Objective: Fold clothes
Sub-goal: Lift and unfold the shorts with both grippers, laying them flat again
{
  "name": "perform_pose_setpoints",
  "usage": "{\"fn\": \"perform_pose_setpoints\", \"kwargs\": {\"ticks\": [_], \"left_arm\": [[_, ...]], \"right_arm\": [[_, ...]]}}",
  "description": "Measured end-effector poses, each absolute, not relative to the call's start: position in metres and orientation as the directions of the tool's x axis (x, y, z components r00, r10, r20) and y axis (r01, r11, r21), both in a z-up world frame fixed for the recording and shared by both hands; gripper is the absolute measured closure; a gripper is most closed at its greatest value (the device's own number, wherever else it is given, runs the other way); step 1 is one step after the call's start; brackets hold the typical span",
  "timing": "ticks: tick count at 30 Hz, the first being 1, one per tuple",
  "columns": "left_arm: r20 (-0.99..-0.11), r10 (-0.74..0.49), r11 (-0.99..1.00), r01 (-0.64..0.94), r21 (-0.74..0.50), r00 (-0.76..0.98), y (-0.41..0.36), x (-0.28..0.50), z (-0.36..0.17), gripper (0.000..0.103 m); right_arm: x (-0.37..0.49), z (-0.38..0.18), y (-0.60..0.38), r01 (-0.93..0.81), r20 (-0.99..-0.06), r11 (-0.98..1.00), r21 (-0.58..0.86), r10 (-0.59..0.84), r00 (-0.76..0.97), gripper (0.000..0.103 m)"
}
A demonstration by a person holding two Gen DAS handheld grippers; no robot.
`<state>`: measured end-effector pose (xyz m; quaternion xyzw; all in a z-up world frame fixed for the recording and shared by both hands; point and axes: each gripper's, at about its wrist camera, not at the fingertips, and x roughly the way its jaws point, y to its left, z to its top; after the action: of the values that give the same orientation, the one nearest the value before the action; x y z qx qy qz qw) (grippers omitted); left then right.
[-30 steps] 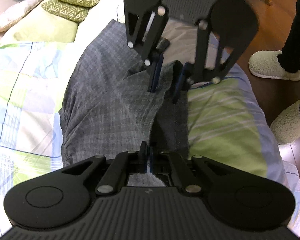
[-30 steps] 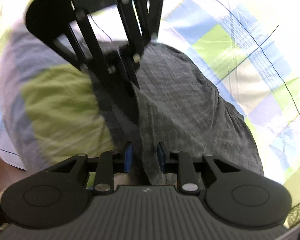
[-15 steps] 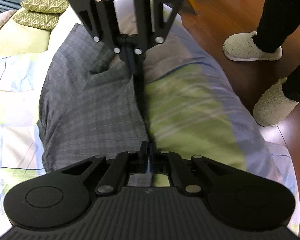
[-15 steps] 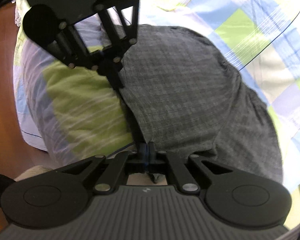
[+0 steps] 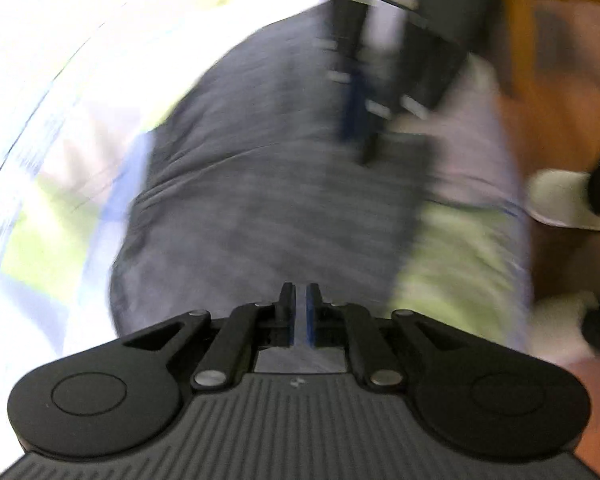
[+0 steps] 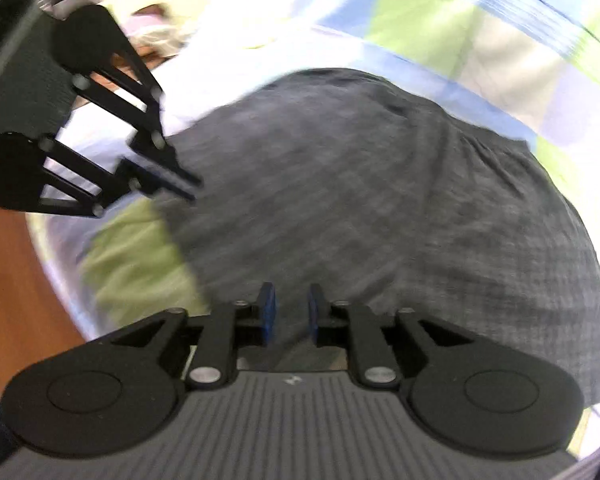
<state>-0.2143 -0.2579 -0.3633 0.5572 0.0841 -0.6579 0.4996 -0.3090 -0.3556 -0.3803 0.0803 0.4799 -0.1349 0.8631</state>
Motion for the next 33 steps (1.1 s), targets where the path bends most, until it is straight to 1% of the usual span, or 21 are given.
{"fn": "perform_pose_setpoints", "kwargs": {"ticks": [1,3,4,5,6,8,9,10,12,13,14,16,18,20,22,24,27,28,29,31,33], "left_arm": [[-0.833,-0.536,-0.444,0.793,0.417,0.138,-0.267,-0.214,-0.373,0.096],[-0.858,-0.47,-0.443,0.786,0.432,0.206,-0.267,-0.226,-0.39,0.099],[-0.869,-0.435,-0.441,0.786,0.434,0.236,-0.266,-0.233,-0.397,0.1],[-0.882,-0.401,-0.423,0.804,0.417,0.247,-0.266,-0.242,-0.392,0.099],[-0.891,-0.374,-0.386,0.831,0.4,0.256,-0.27,-0.247,-0.387,0.097],[-0.903,-0.34,-0.3,0.88,0.369,0.263,-0.281,-0.256,-0.376,0.096],[-0.912,-0.327,-0.168,0.934,0.315,0.248,-0.304,-0.269,-0.362,0.096],[-0.914,-0.34,-0.087,0.96,0.267,0.223,-0.321,-0.279,-0.355,0.096],[-0.907,-0.385,0.064,0.986,0.155,0.168,-0.356,-0.298,-0.345,0.093],[-0.904,-0.403,0.113,0.988,0.108,0.144,-0.371,-0.305,-0.342,0.088],[-0.901,-0.414,0.146,0.986,0.075,0.129,-0.381,-0.31,-0.343,0.083],[-0.891,-0.446,0.261,0.964,-0.041,0.083,-0.416,-0.331,-0.353,0.083],[-0.909,-0.411,0.321,0.944,-0.078,0.065,-0.426,-0.34,-0.37,0.083],[-0.923,-0.381,0.383,0.917,-0.114,0.044,-0.434,-0.35,-0.385,0.084],[-0.926,-0.379,0.413,0.896,-0.16,0.009,-0.424,-0.362,-0.384,0.084],[-0.924,-0.383,0.412,0.896,-0.168,0.002,-0.421,-0.368,-0.375,0.083],[-0.905,-0.422,0.447,0.88,-0.162,0.047,-0.419,-0.367,-0.363,0.079],[-0.891,-0.446,0.498,0.85,-0.173,0.08,-0.419,-0.359,-0.36,0.069],[-0.892,-0.443,0.517,0.839,-0.171,0.091,-0.419,-0.354,-0.363,0.064],[-0.91,-0.398,0.594,0.789,-0.157,0.118,-0.413,-0.35,-0.379,0.064],[-0.927,-0.359,0.628,0.763,-0.152,0.11,-0.404,-0.352,-0.393,0.063]], "right_arm": [[-0.31,-0.389,-0.359,0.296,-0.869,0.955,0.005,-0.142,0.475,0.086],[-0.323,-0.393,-0.36,0.207,-0.869,0.978,0.03,-0.077,0.489,0.084],[-0.327,-0.391,-0.362,0.181,-0.872,0.982,0.056,-0.04,0.488,0.084],[-0.338,-0.385,-0.369,0.137,-0.873,0.983,0.121,0.039,0.486,0.087],[-0.352,-0.375,-0.383,0.118,-0.857,0.98,0.163,0.081,0.509,0.086],[-0.375,-0.36,-0.422,0.162,-0.835,0.969,0.189,0.072,0.545,0.083],[-0.385,-0.355,-0.445,0.197,-0.833,0.962,0.19,0.051,0.551,0.083],[-0.391,-0.35,-0.461,0.224,-0.832,0.956,0.191,0.036,0.554,0.082],[-0.416,-0.344,-0.528,0.311,-0.834,0.933,0.179,-0.024,0.551,0.081],[-0.424,-0.347,-0.552,0.314,-0.843,0.936,0.16,-0.036,0.536,0.081],[-0.432,-0.35,-0.575,0.311,-0.853,0.94,0.139,-0.046,0.52,0.079],[-0.442,-0.36,-0.599,0.275,-0.871,0.953,0.128,-0.025,0.491,0.079],[-0.458,-0.377,-0.613,0.242,-0.91,0.963,0.121,0.01,0.414,0.08],[-0.468,-0.381,-0.611,0.189,-0.928,0.978,0.094,0.018,0.371,0.081],[-0.483,-0.383,-0.602,0.109,-0.945,0.993,0.054,0.015,0.326,0.081],[-0.489,-0.373,-0.601,0.134,-0.947,0.99,0.035,-0.01,0.32,0.081],[-0.477,-0.349,-0.608,0.208,-0.896,0.974,0.093,-0.009,0.444,0.081],[-0.472,-0.35,-0.608,0.228,-0.882,0.967,0.114,-0.007,0.471,0.08],[-0.465,-0.352,-0.607,0.247,-0.869,0.959,0.136,-0.005,0.495,0.077],[-0.454,-0.364,-0.603,0.287,-0.856,0.945,0.154,-0.017,0.517,0.075],[-0.454,-0.393,-0.59,0.336,-0.902,0.936,0.107,-0.05,0.429,0.075]]}}
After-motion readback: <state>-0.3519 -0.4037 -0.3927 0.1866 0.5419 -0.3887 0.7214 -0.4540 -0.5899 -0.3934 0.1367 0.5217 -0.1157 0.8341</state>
